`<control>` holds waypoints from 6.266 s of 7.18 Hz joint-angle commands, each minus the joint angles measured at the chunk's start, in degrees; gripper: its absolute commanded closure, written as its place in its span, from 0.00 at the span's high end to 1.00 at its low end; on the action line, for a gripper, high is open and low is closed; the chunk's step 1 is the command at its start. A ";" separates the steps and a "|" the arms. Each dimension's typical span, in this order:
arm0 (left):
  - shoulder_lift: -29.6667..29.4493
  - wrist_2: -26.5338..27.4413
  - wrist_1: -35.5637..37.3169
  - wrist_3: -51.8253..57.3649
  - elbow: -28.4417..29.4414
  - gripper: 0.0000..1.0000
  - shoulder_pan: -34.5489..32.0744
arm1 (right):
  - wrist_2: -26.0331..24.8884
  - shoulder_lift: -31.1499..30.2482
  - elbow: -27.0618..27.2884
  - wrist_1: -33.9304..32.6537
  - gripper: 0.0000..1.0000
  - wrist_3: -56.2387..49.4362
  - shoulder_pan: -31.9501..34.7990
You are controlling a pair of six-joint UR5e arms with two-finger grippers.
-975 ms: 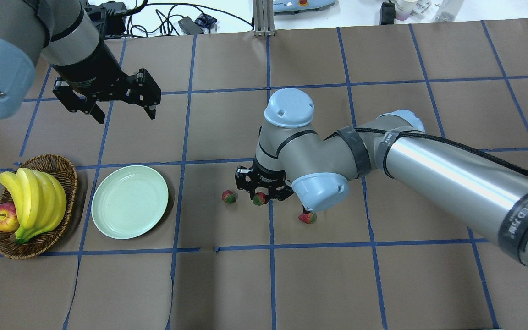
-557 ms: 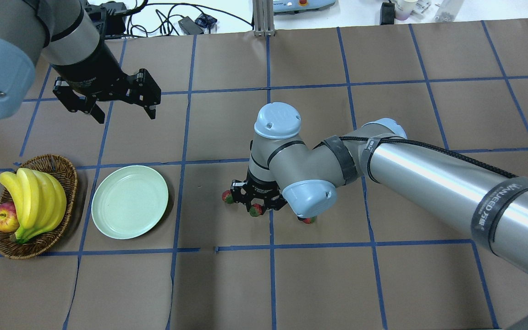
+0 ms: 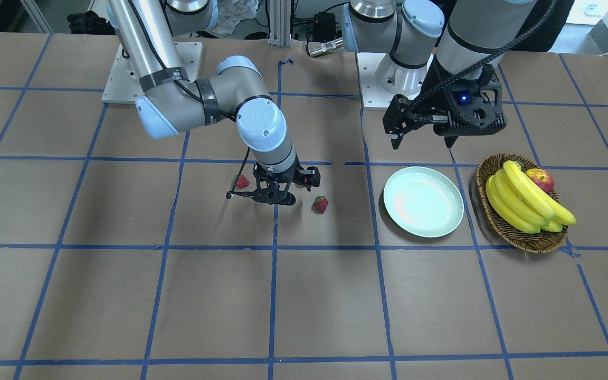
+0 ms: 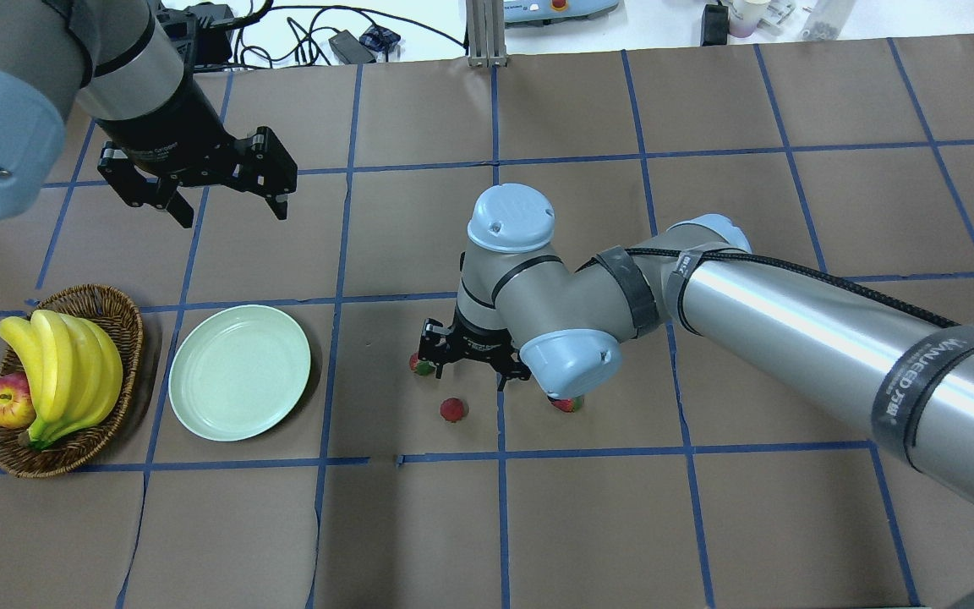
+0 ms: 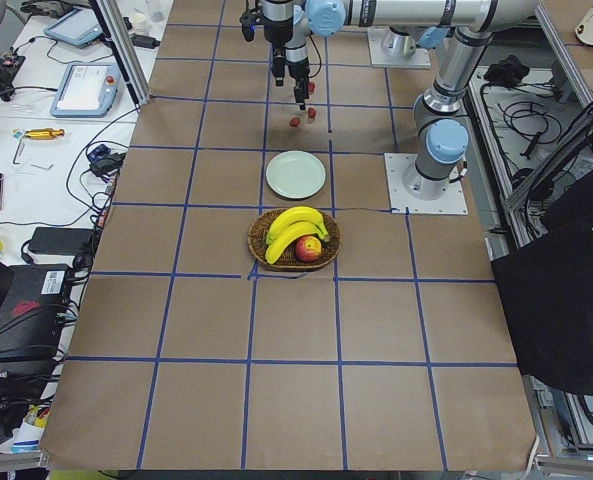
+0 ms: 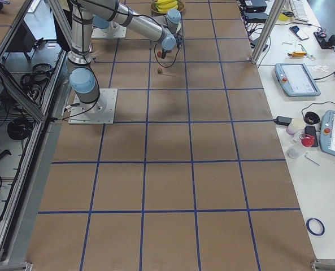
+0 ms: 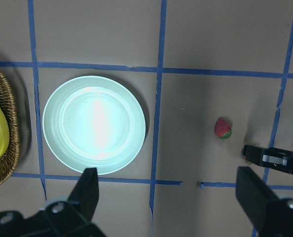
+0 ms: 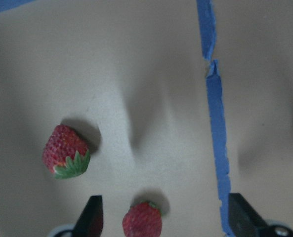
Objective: Collect all strawberries into plate
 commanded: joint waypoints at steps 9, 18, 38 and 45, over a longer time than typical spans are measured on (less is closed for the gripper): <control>-0.18 0.00 0.00 0.01 0.09 1.00 0.00 | -13.51 -3.99 6.67 6.72 0.89 -0.72 -4.24; -0.09 0.00 0.00 0.01 0.00 1.00 0.00 | -13.59 -3.63 8.08 4.97 0.10 -2.65 -4.32; -0.27 0.00 0.00 -0.08 0.09 1.00 0.00 | -8.67 1.46 1.57 -4.26 0.66 -25.59 -4.24; -0.35 -0.09 0.00 -0.08 0.09 1.00 0.00 | -8.67 1.12 0.44 -4.35 0.00 -20.34 -4.24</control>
